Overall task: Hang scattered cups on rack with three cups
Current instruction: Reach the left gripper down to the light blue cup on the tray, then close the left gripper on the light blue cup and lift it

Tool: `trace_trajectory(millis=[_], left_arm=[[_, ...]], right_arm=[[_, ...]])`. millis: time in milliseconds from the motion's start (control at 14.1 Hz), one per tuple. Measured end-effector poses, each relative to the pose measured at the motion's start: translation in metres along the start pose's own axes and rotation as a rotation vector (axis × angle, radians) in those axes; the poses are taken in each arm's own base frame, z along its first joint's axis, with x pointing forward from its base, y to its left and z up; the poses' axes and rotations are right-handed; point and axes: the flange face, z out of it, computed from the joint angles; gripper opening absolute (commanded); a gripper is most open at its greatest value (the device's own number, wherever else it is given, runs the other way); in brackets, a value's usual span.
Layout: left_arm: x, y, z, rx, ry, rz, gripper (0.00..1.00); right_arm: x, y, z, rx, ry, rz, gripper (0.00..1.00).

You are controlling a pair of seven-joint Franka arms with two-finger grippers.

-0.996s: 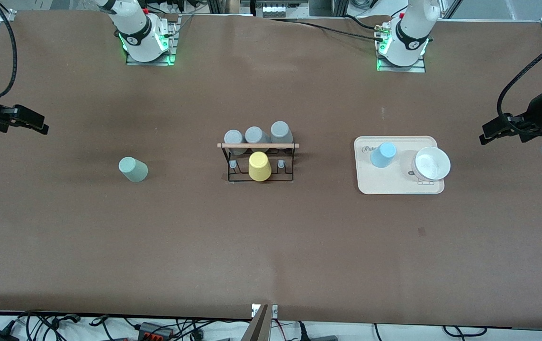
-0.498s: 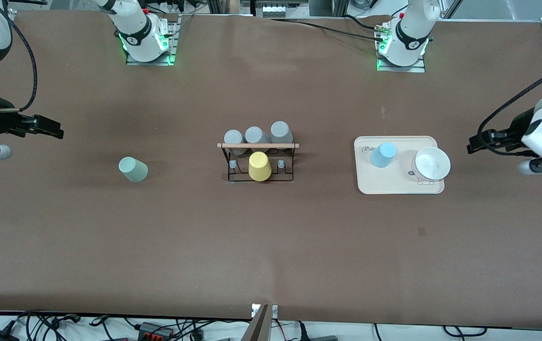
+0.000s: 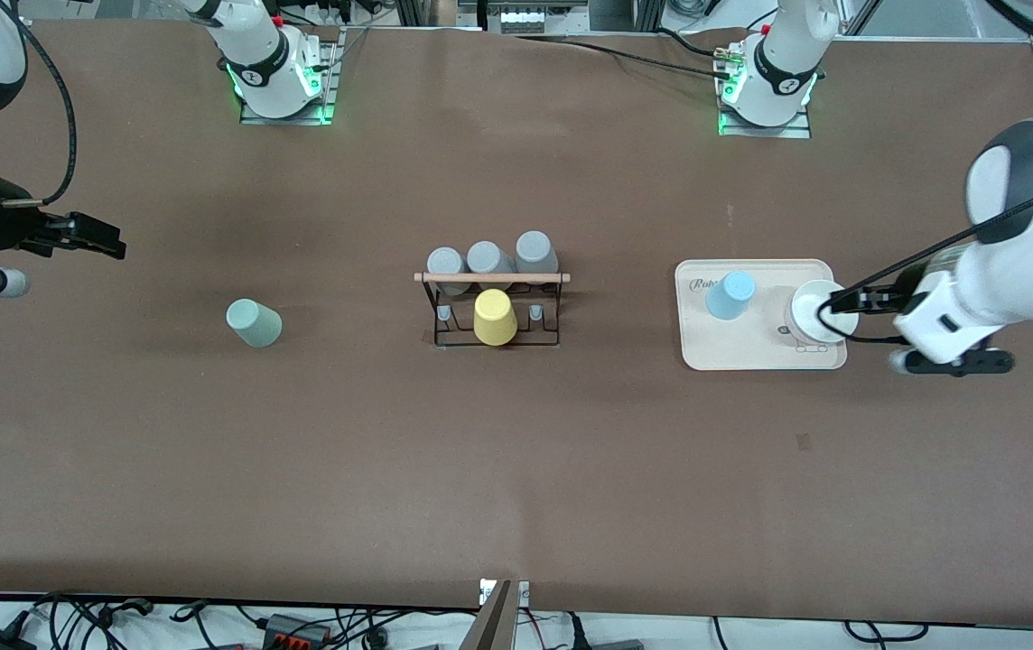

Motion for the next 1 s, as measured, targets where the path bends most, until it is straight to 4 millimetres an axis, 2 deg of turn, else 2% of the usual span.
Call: trace_trajectory(millis=[213,356,498,783,996], left_arm=[[0.007,0.037,0.055,0.02,-0.051,0.049,1.0],[0.007,0.05,0.097,0.023,-0.046,0.068,1.0],[0.005,0.054,0.133,0.022,-0.031,0.077,1.0],[-0.008,0.058,0.188,0.023,-0.024,0.089,1.0],[-0.023,0.066,0.208,0.028,-0.05,0.108,1.0]], right_arm=[[0.0,-0.004,0.0,-0.001,-0.001,-0.007,1.0],[-0.001,-0.004,0.0,-0.001,-0.005,-0.007,1.0],[-0.001,-0.004,0.001,-0.001,-0.006,-0.007,1.0],[-0.001,-0.005,0.001,-0.001,-0.011,-0.008,1.0],[-0.006,-0.006,0.005,0.0,-0.018,-0.011,1.0]])
